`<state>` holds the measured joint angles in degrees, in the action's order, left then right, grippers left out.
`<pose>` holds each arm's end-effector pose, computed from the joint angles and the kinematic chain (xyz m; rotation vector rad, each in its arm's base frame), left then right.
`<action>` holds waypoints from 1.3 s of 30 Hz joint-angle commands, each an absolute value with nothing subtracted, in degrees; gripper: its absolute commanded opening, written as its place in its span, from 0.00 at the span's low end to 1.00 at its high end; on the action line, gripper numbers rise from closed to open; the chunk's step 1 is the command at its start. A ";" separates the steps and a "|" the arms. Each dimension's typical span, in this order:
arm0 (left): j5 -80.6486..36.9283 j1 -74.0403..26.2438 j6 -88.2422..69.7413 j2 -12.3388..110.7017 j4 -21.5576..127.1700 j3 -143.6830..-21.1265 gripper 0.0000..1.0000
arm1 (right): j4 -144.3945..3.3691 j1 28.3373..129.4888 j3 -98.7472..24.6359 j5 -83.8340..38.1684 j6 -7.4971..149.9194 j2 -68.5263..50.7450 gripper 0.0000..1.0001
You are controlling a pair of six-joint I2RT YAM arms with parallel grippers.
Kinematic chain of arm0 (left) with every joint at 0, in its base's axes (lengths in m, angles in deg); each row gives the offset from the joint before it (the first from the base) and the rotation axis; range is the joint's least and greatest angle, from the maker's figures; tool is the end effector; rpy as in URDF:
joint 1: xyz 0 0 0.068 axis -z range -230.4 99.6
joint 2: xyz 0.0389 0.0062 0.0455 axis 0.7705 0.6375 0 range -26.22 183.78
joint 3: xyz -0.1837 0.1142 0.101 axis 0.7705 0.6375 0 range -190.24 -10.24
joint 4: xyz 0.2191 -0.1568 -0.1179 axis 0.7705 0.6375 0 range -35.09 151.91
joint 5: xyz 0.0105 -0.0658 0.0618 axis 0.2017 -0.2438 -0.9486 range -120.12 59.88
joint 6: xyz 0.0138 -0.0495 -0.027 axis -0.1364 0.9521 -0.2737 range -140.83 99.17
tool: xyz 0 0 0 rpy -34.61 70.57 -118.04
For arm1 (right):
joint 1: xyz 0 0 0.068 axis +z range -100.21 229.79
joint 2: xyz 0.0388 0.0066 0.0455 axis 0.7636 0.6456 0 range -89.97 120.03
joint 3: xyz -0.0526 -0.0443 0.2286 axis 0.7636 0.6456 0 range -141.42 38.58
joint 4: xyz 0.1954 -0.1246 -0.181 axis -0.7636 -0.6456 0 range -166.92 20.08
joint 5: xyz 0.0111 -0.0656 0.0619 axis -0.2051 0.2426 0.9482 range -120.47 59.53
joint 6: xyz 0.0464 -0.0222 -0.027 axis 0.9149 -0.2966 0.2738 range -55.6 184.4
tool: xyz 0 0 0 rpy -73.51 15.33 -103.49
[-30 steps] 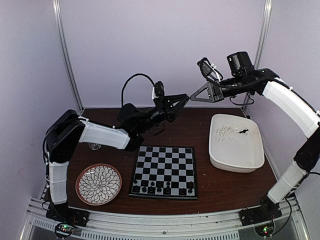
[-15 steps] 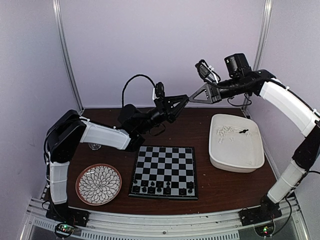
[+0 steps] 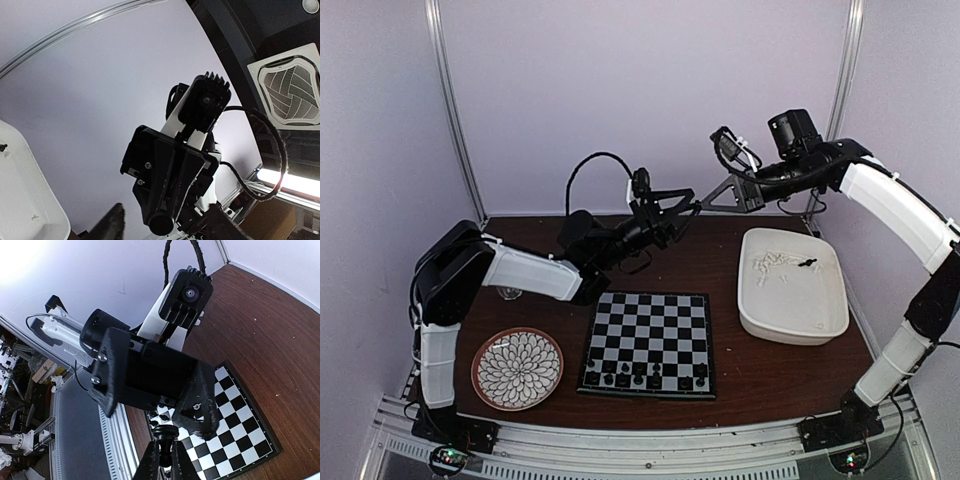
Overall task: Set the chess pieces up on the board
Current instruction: Pass from the left arm to the right, then place the pawn at c7.
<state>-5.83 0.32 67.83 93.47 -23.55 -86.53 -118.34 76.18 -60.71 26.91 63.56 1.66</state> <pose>0.2839 -0.3739 0.2279 0.0830 1.3545 -2.3553 0.3146 0.1953 0.3758 -1.0352 1.9721 1.3720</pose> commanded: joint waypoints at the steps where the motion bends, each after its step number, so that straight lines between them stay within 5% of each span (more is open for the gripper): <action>1: -5.14 -0.64 66.23 92.39 -22.60 -82.12 0.98 | -127.40 76.51 -64.77 21.31 53.53 -0.06 0.01; 6: -4.69 -3.52 57.33 83.10 -10.11 -72.23 0.98 | -136.86 77.15 -67.24 14.52 41.38 0.07 0.01; 12: -15.31 -5.31 27.32 62.55 36.23 -69.51 0.98 | -149.36 84.85 -70.78 -0.35 26.61 3.78 0.01; 15: -23.25 -5.40 18.43 53.72 46.75 -69.13 0.97 | -154.04 90.62 -71.96 -7.47 22.06 6.76 0.01; 30: -40.63 -5.40 9.36 33.75 59.40 -59.98 0.98 | -170.01 108.24 -88.39 -25.28 19.52 32.48 0.01; 39: -45.15 -5.40 7.48 28.79 63.24 -58.23 0.98 | -168.51 113.64 -83.57 -30.21 22.18 37.16 0.01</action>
<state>-41.94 -5.56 9.47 30.00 62.31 -58.99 -162.93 111.98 -86.19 -26.44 20.28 35.94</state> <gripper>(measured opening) 0.976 0.078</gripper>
